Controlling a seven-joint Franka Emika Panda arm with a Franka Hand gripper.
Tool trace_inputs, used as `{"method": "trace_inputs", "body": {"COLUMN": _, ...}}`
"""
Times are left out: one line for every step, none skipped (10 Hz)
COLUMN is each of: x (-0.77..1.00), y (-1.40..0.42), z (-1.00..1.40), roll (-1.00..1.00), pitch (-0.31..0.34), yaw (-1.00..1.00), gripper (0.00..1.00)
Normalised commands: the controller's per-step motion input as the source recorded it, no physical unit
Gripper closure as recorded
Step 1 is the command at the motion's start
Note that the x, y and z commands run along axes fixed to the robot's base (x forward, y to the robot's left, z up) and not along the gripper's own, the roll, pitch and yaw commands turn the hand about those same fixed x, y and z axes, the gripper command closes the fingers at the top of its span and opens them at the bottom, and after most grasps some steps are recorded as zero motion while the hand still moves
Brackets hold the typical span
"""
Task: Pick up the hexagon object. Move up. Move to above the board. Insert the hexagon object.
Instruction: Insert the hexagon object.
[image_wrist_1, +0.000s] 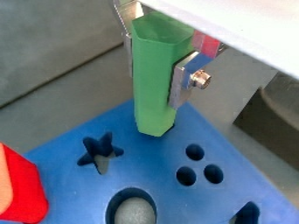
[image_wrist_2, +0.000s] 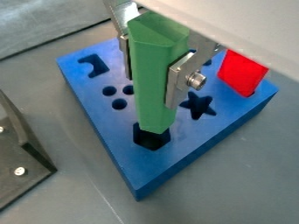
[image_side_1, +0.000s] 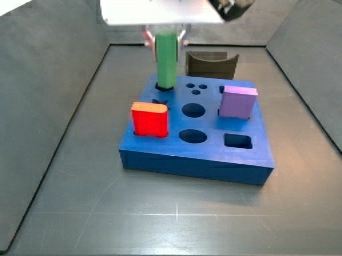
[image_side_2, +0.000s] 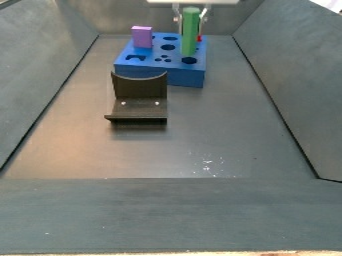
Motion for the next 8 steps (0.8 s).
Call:
{"method": "trace_inputs", "body": {"x": 0.0, "y": 0.05, "z": 0.0, "roll": 0.0, "pitch": 0.0, "yaw": 0.0, "gripper": 1.0}}
{"method": "trace_inputs", "body": {"x": 0.0, "y": 0.09, "z": -0.37, "roll": 0.21, "pitch": -0.066, "yaw": 0.01, "gripper": 1.0}}
{"method": "trace_inputs", "body": {"x": 0.0, "y": 0.11, "z": -0.26, "roll": 0.3, "pitch": 0.0, "yaw": 0.05, "gripper": 1.0}}
{"method": "trace_inputs", "body": {"x": 0.0, "y": 0.1, "z": -0.25, "roll": 0.34, "pitch": 0.0, "yaw": 0.05, "gripper": 1.0}}
{"method": "trace_inputs", "body": {"x": -0.07, "y": 0.03, "z": -0.2, "roll": 0.39, "pitch": 0.0, "yaw": 0.11, "gripper": 1.0}}
{"method": "trace_inputs", "body": {"x": -0.13, "y": 0.0, "z": -0.26, "roll": 0.45, "pitch": 0.0, "yaw": 0.17, "gripper": 1.0}}
{"method": "trace_inputs", "body": {"x": -0.16, "y": 0.0, "z": -0.28, "roll": 0.5, "pitch": 0.0, "yaw": 0.2, "gripper": 1.0}}
{"method": "trace_inputs", "body": {"x": -0.07, "y": 0.0, "z": -0.44, "roll": 0.45, "pitch": 0.0, "yaw": 0.14, "gripper": 1.0}}
